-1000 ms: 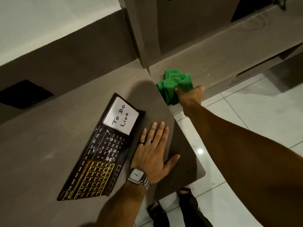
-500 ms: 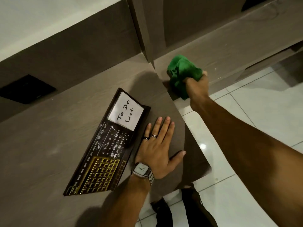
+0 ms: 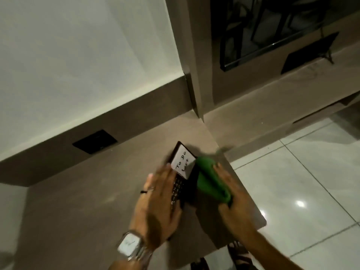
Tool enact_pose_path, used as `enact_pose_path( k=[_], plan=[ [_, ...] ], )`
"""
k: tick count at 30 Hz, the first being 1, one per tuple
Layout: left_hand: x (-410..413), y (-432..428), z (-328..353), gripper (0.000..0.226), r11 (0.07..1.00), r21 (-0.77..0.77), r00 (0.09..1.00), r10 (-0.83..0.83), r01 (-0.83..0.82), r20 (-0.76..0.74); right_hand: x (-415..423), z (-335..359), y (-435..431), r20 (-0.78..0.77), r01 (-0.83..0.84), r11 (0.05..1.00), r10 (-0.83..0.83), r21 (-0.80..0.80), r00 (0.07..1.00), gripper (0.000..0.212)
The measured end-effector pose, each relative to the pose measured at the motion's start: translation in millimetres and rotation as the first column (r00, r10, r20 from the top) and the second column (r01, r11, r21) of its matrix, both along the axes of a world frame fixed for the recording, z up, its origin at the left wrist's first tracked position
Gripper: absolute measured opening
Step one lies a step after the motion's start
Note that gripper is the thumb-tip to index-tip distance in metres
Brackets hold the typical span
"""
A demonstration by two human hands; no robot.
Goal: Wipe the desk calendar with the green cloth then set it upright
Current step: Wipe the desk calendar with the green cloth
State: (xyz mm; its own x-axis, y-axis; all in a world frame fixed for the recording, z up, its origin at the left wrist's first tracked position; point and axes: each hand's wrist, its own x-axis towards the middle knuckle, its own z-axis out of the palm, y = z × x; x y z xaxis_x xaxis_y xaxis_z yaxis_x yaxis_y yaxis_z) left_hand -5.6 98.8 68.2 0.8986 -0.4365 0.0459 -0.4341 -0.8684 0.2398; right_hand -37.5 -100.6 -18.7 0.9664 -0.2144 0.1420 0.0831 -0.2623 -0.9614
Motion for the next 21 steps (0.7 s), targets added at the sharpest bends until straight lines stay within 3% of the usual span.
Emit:
enact_pose_path(
  k=[3,6,11,16,19,21],
  plan=[
    [-9.7,40.1,2.1,0.121,0.986,0.116,0.968,0.139,-0.117,-0.208,-13.6,-12.4,40.2,0.119,-0.102,0.973,0.129,-0.208,0.985,0.076],
    [-14.7,54.4,-14.3,0.134,0.986,0.085,0.912,0.162,-0.14,-0.378,-9.1,-21.8,65.9,0.182,-0.231,0.89,0.322,-0.393,0.929,0.059],
    [-12.1,62.9,-21.8,0.133,0.996,-0.006,0.915,0.084,-0.094,-0.395,23.9,-37.0,64.3,0.204,-0.247,0.649,0.537,-0.72,0.818,0.085],
    [-13.9,59.0,-16.6,0.13,0.992,-0.046,0.907,0.09,-0.119,-0.411,20.0,-45.7,44.5,0.12,-0.246,0.642,0.471,-0.726,0.874,0.086],
    [-14.2,57.5,-18.0,0.131,0.992,-0.05,0.918,0.084,-0.112,-0.387,15.9,-38.8,59.4,0.126,-0.375,0.589,0.637,-0.716,0.761,0.096],
    [-12.8,58.0,-19.0,0.129,0.994,-0.056,0.921,0.067,-0.096,-0.383,33.2,-27.6,62.4,0.176,-0.34,0.6,0.637,-0.724,0.75,0.095]
  ],
)
